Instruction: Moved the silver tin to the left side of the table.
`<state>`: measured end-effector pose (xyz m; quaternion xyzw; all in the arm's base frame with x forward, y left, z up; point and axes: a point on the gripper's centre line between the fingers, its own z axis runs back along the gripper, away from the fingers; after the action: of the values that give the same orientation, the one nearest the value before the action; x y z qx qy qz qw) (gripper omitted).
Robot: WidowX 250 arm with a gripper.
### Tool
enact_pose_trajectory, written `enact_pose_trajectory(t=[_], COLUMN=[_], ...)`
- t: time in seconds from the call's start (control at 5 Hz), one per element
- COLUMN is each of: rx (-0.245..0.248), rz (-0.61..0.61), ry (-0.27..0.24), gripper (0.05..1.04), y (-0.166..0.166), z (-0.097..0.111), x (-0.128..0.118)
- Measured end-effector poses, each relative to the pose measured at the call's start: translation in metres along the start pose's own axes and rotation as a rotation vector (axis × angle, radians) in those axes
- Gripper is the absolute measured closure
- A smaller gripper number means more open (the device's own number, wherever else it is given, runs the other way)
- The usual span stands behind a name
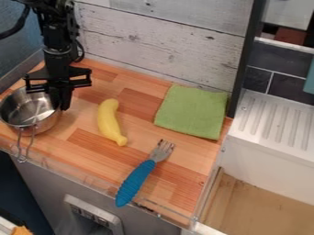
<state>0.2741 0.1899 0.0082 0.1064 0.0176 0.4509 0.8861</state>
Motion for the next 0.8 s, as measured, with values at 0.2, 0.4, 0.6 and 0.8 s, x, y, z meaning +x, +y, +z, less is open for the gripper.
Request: enact_pose_trajectory(t=[0.2, 0.4, 0.6, 0.8], rx=[-0.007, -0.011, -0.017, -0.023], rz=[0.013, 0.003, -0.020, -0.014], ry=[0.012, 0.018, 0.020, 0.018], gripper=[0.787, 0.491, 0.184, 0.068], y=[0.000, -0.001, -0.003, -0.001], z=[0.000, 0.003, 0.006, 0.018], x=[-0.001, 0.000, 0.001, 0.002])
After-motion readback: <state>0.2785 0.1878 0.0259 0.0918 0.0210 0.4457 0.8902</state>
